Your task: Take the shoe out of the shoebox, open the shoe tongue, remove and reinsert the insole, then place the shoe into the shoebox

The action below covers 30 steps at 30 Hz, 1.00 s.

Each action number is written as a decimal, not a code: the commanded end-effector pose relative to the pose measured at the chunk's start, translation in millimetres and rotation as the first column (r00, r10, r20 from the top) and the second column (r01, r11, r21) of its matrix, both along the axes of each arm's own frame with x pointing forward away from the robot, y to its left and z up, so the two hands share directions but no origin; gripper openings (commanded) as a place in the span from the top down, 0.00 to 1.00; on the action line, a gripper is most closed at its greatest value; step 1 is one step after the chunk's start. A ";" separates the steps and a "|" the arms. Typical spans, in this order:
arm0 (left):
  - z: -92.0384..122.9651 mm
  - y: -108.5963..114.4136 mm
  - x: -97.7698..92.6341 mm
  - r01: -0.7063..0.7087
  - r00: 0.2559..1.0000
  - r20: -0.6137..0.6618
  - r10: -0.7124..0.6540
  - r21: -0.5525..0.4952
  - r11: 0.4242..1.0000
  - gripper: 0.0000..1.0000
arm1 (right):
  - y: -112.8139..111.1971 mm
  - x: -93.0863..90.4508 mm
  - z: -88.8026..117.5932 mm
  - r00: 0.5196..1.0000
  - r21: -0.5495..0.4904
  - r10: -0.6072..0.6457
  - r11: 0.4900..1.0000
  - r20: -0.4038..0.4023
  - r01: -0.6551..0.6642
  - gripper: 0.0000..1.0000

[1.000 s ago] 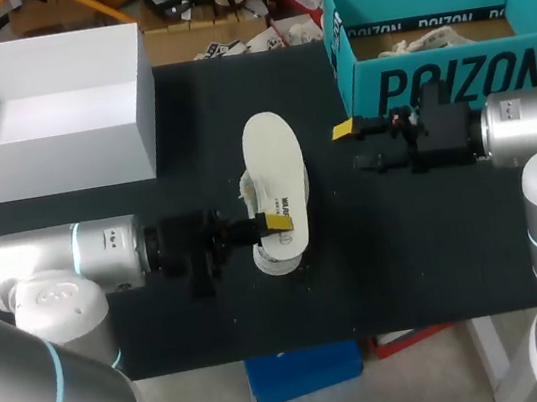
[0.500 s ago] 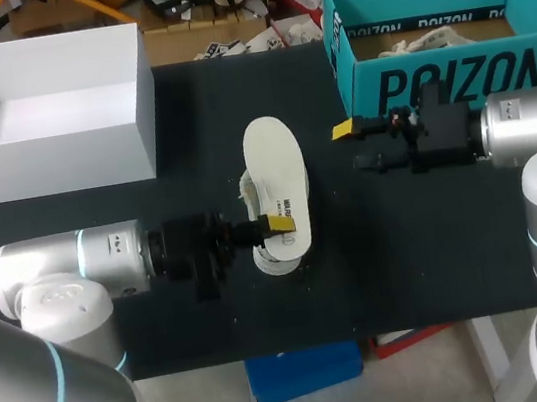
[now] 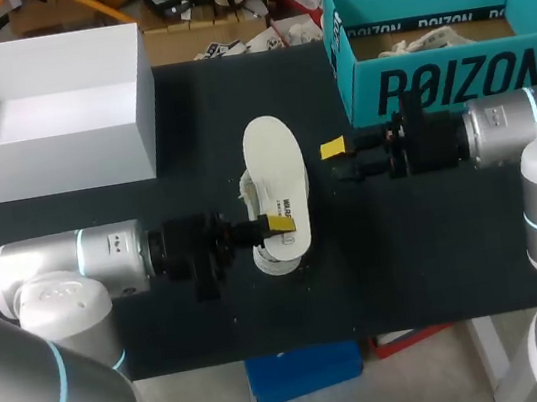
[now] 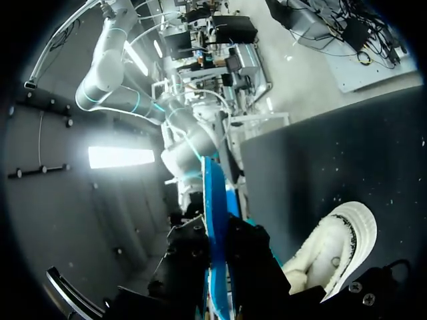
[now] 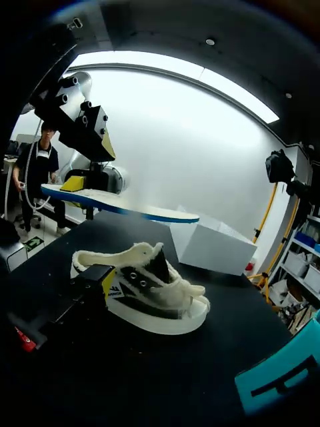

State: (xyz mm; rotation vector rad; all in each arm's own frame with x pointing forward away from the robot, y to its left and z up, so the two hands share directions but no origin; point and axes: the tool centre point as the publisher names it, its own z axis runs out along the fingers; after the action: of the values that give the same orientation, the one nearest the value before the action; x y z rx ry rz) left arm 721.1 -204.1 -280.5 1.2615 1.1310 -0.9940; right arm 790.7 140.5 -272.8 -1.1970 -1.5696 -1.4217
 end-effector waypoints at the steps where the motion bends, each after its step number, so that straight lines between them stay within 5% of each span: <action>1: -0.3 -1.5 -0.9 -0.004 1.000 0.002 0.004 0.004 1.000 1.00 | 11.2 13.1 -6.7 0.988 0.036 0.151 0.988 -0.038 -0.149 0.00; 10: -0.3 -1.5 -0.9 -0.004 1.000 0.002 0.004 0.004 1.000 1.00 | 25.8 1.1 6.2 0.959 -0.022 0.203 0.977 -0.199 -0.212 0.00; 30: -0.3 -1.5 -0.9 -0.004 1.000 0.002 0.004 0.004 1.000 1.00 | 51.2 -9.2 1.7 0.955 -0.058 0.104 0.990 -0.277 -0.125 0.00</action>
State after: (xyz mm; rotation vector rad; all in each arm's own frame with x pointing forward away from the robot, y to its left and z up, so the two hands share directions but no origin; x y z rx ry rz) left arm 721.5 -204.1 -280.5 1.2633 1.1309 -0.9954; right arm 785.0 184.3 -268.1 -1.2551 -1.4898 -1.0655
